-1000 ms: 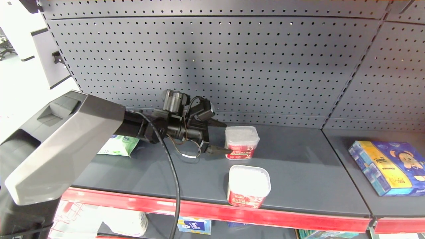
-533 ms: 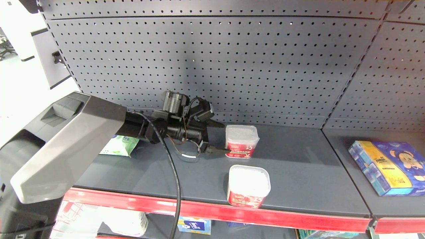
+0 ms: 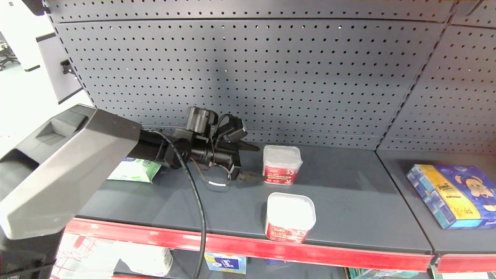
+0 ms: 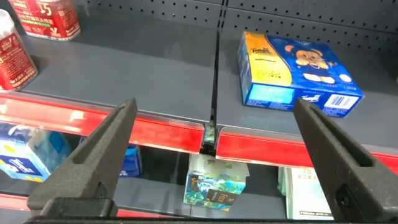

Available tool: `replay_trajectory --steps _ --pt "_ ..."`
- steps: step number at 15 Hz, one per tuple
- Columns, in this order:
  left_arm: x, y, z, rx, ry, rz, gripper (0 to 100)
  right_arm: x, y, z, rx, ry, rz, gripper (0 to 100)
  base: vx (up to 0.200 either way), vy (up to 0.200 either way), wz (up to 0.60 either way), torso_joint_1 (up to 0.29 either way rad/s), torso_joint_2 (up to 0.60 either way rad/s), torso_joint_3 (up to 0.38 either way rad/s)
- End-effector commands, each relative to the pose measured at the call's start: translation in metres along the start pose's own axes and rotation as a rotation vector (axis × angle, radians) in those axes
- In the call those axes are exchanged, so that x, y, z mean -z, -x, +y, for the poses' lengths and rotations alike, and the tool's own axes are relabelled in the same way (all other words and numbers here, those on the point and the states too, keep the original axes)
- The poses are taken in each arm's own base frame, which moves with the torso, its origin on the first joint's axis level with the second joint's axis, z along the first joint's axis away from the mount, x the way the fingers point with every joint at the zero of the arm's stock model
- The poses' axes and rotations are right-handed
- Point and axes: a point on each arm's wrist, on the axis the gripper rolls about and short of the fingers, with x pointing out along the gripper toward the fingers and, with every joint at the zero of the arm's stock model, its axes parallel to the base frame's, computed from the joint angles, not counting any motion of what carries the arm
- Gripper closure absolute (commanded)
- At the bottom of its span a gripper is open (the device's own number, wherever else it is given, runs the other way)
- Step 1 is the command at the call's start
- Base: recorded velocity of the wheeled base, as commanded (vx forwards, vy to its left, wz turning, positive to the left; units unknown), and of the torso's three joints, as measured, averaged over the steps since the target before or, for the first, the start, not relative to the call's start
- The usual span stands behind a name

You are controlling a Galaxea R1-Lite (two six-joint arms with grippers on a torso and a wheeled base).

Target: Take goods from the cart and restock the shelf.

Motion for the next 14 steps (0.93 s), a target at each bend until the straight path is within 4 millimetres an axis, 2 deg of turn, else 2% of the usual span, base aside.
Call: replay_trajectory --steps 1,2,3,4,5,6,7,8,10,12,14 --pt "-0.028 0.036 -0.034 -0.001 0.079 -0.002 0 -0.001 0.0 0.0 -0.008 0.001 -0.003 0 0.0 0.0 0.0 0.0 0.0 0.0" --pt "-0.036 0.055 -0.056 -0.001 0.119 0.003 0 -0.005 0.001 0.0 -0.018 0.001 -0.011 0 0.0 0.0 0.0 0.0 0.0 0.0" --pt "-0.039 0.07 -0.069 -0.01 0.132 0.006 0 -0.011 -0.001 -0.002 -0.025 -0.002 -0.003 0 0.0 0.0 0.0 0.0 0.0 0.0" --pt "-0.045 0.1 -0.088 -0.062 0.142 0.012 0 -0.029 -0.005 -0.005 -0.034 -0.014 0.015 0 0.0 0.0 0.0 0.0 0.0 0.0" --pt "-0.047 0.11 -0.095 -0.094 0.146 0.021 0 -0.038 -0.008 -0.007 -0.035 -0.02 0.025 0 0.0 0.0 0.0 0.0 0.0 0.0" --pt "-0.053 0.135 -0.111 -0.184 0.161 0.034 0 -0.058 -0.015 -0.012 -0.036 -0.033 0.044 0 0.0 0.0 0.0 0.0 0.0 0.0" --pt "-0.064 0.161 -0.136 -0.299 0.214 0.031 0 -0.082 -0.028 -0.019 -0.029 -0.04 0.069 0 0.0 0.0 0.0 0.0 0.0 0.0" --pt "-0.071 0.176 -0.156 -0.39 0.286 0.021 0 -0.095 -0.037 -0.023 -0.024 -0.042 0.087 0 0.0 0.0 0.0 0.0 0.0 0.0" --pt "-0.073 0.202 -0.196 -0.65 0.409 0.01 0 -0.099 -0.056 -0.029 -0.044 -0.06 0.165 0 0.0 0.0 0.0 0.0 0.0 0.0" --pt "-0.063 0.226 -0.238 -0.886 0.476 -0.018 0 -0.095 -0.079 -0.034 -0.068 -0.09 0.267 0 0.0 0.0 0.0 0.0 0.0 0.0" --pt "-0.049 0.243 -0.276 -0.953 0.52 -0.062 0 -0.102 -0.112 -0.042 -0.092 -0.102 0.339 0 0.0 0.0 0.0 0.0 0.0 0.0"
